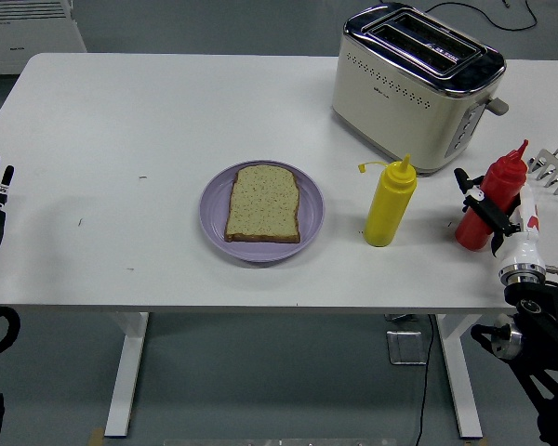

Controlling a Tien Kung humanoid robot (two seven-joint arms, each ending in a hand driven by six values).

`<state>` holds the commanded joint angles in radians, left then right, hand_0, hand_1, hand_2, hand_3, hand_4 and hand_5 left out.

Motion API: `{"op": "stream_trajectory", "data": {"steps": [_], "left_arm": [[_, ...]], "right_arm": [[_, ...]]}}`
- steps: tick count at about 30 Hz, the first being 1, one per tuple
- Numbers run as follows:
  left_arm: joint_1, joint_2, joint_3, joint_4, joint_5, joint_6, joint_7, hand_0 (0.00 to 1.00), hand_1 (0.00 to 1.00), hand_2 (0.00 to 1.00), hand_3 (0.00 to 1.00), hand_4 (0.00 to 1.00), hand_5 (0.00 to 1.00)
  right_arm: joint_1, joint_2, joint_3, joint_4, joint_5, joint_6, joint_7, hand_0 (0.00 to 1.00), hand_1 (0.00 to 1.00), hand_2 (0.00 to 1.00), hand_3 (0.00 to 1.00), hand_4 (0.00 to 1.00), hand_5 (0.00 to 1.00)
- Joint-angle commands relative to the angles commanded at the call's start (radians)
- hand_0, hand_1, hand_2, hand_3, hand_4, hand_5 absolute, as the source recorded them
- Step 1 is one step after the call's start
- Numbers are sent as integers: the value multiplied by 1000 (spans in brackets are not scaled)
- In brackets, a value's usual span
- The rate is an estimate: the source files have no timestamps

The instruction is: Pick up the cup,pour liquid into bread,place the cup on the desk

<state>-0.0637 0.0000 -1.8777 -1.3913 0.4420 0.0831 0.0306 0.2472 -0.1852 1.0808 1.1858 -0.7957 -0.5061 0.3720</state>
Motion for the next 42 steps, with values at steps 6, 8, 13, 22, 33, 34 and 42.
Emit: {"op": "stream_trajectory", "data": {"steps": [6, 8, 13, 22, 33, 34, 42], "left_arm": [[-2, 0, -3, -1, 0, 0, 0, 786, 739, 733, 687, 568, 997], [-3, 0, -4, -1, 0, 0, 0, 786, 738, 733, 687, 566, 996], [-4, 0, -6, -1, 0, 0, 0, 786, 738, 732, 687, 564, 994], [-7, 0, -9, -2, 0, 0, 0, 786, 738, 731, 684, 558, 990], [-9, 0, -18, -2, 1, 1, -1, 784, 737, 730, 684, 556, 988], [-9, 0, -18, -2, 1, 1, -1, 784, 737, 730, 684, 556, 988], [-8, 0, -21, -2, 1, 1, -1, 784, 737, 730, 684, 555, 986]], "right_arm": [[0, -5, 27, 26, 17, 0, 4, 155, 140, 245, 254, 873, 267], [0, -9, 47, 43, 17, 3, 4, 110, 88, 221, 286, 850, 249], [7, -26, 94, 90, -16, 13, -18, 115, 92, 233, 317, 827, 235], [85, -94, 141, 174, -131, 54, -79, 120, 98, 259, 366, 789, 211], [296, -130, 75, 197, -559, 54, -254, 100, 85, 258, 348, 801, 222], [315, -128, 69, 195, -598, 57, -263, 100, 85, 258, 348, 801, 222], [457, -100, -21, 157, -935, 94, -330, 99, 86, 257, 352, 773, 208]]}}
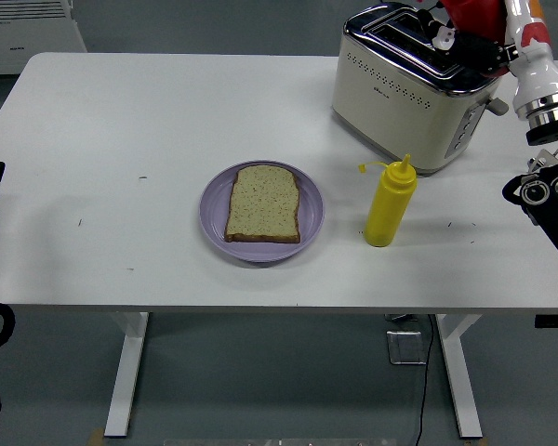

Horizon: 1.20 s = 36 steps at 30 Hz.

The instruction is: Pick up the cup,pour liquid into bread,place the cup on the desk

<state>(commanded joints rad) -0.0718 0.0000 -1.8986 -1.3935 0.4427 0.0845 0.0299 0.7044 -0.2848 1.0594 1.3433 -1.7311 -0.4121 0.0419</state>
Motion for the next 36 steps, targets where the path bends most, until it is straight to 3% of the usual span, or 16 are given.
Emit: {"op": "stream_trajectory", "data": {"steps": [13, 20, 30, 36], "left_arm": [[6, 0, 0, 1, 0, 0, -1, 783, 735, 730, 682, 556, 987], [9, 0, 0, 1, 1, 0, -1, 782, 732, 727, 680, 558, 992], [8, 0, 1, 1, 1, -2, -2, 782, 731, 726, 679, 557, 991], [8, 0, -5, 1, -4, -5, -2, 781, 730, 726, 678, 559, 992]], "right_arm": [[135, 43, -132, -93, -538, 61, -84, 104, 90, 260, 361, 757, 215], [206, 17, -230, -151, -538, 29, -88, 134, 112, 299, 375, 749, 209], [330, -2, -541, -209, -538, 66, -99, 152, 143, 324, 390, 737, 199], [357, -20, -490, -218, -538, 75, -101, 153, 179, 328, 393, 730, 197]]}}
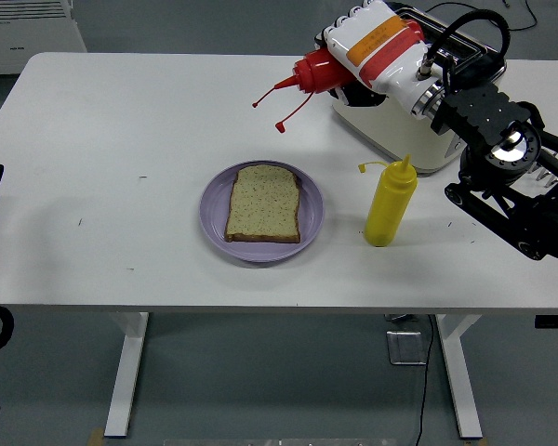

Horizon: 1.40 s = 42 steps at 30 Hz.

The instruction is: Pick up the cup,pour liquid into bread,place the cup on the desk

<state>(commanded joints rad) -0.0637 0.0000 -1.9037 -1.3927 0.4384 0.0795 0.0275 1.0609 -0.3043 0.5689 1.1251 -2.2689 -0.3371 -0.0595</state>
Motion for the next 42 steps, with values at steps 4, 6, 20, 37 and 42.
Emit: {"op": "stream_trajectory", "data": {"steps": [4, 6, 20, 37, 42], "left_arm": [[0, 0, -2, 0, -1, 0, 0, 778, 731, 726, 678, 559, 993], [-1, 0, -3, 0, -1, 0, 0, 778, 731, 726, 678, 559, 993], [1, 0, -8, 0, -2, 2, 0, 780, 730, 725, 677, 560, 993], [-1, 0, -8, 0, -2, 2, 1, 782, 733, 726, 678, 562, 996], [-3, 0, -5, 0, -2, 1, 1, 783, 734, 728, 679, 562, 995]], "right_arm": [[12, -6, 46, 0, 0, 6, -3, 153, 188, 331, 392, 728, 187], [12, -3, 41, -1, 0, 5, -5, 153, 188, 331, 392, 728, 187], [27, 3, 79, -17, 0, 37, -7, 153, 194, 334, 400, 698, 153], [41, 10, 18, -25, 0, 54, -2, 155, 198, 335, 404, 690, 146], [-3, 11, 126, -5, 0, 28, -18, 155, 203, 337, 406, 685, 141]]}}
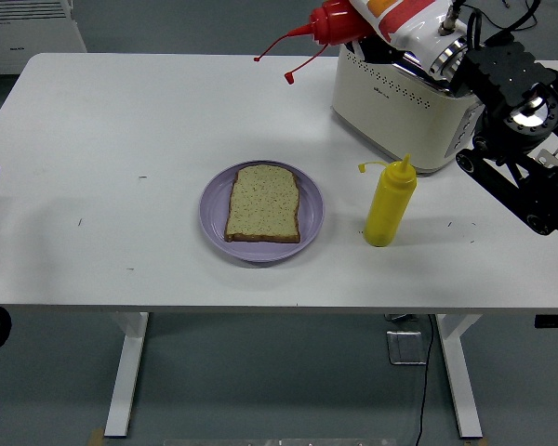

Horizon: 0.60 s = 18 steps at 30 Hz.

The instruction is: Pick up the cup,pour liquid into bread,place the cup on the desk

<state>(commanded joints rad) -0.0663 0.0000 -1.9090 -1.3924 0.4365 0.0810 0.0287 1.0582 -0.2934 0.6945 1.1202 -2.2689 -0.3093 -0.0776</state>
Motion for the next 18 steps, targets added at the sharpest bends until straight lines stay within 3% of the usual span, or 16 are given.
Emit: {"op": "stream_trajectory", "data": {"steps": [7, 15, 18], "left_arm": [[1, 0, 1, 0, 0, 0, 0, 784, 735, 728, 680, 560, 995], [3, 0, 3, 0, -1, 2, 0, 784, 735, 727, 683, 558, 994], [3, 0, 4, 0, -3, 2, 0, 784, 735, 727, 683, 558, 994]], "right_arm": [[-118, -8, 140, 91, 254, -48, 9, 170, 212, 340, 419, 684, 143], [-285, -16, 338, 162, 581, -43, 131, 170, 215, 339, 416, 679, 156], [-357, -22, 412, 182, 711, -63, 193, 170, 215, 339, 416, 679, 156]]}}
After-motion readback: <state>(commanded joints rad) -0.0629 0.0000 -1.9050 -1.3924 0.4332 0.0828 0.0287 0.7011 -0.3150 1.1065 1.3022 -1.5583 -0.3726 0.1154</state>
